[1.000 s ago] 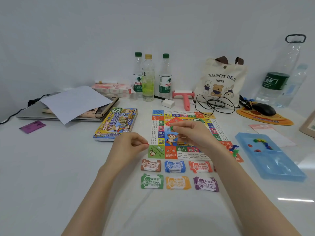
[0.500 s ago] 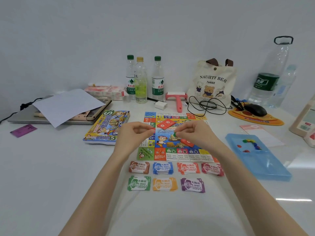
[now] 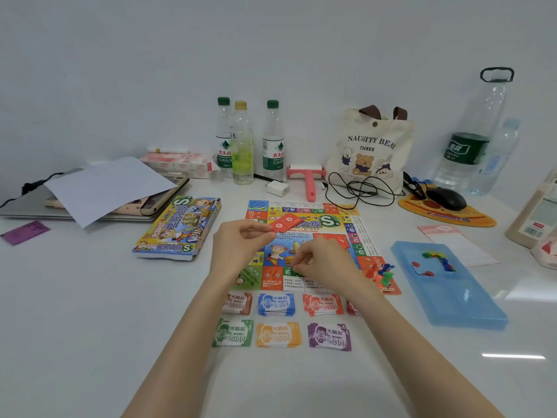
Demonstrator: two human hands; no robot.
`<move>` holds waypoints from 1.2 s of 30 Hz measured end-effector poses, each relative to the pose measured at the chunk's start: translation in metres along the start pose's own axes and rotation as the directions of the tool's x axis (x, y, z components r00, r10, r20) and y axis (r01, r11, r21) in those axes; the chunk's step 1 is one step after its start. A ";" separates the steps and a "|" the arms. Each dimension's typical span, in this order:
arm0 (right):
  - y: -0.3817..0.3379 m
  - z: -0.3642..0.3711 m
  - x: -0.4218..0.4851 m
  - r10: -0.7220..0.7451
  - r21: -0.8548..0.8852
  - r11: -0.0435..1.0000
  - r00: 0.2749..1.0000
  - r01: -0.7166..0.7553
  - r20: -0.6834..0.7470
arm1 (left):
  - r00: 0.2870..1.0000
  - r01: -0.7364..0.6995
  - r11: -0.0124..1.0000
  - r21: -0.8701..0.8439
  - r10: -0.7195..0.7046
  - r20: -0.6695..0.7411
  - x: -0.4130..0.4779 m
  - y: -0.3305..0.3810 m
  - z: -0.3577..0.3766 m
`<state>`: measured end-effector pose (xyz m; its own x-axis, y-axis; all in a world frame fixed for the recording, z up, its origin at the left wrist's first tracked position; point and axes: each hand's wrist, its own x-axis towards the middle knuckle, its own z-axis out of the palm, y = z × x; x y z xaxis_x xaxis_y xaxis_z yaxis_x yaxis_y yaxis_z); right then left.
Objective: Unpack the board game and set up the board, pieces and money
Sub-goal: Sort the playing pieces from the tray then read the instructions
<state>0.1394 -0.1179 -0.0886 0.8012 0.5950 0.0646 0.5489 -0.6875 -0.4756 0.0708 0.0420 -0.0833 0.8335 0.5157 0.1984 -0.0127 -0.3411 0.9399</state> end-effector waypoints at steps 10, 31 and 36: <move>-0.004 -0.029 -0.016 0.018 0.427 0.897 0.956 0.114 -0.294 | 0.998 -0.026 0.999 0.022 0.024 0.066 -0.010 0.002 -0.005; 0.013 -0.028 -0.025 -0.088 0.434 0.884 0.974 0.174 -0.211 | 0.961 -0.081 0.997 -0.017 0.083 0.263 -0.018 0.012 0.008; 0.013 -0.027 -0.025 -0.092 0.404 0.899 0.974 0.171 -0.208 | 0.959 -0.093 0.996 -0.017 0.094 0.268 -0.020 0.013 0.009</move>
<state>0.1328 -0.1535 -0.0724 0.7795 0.5558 0.2890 0.5338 -0.3478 -0.7708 0.0595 0.0203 -0.0776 0.9458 0.2522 0.2044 -0.0995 -0.3740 0.9221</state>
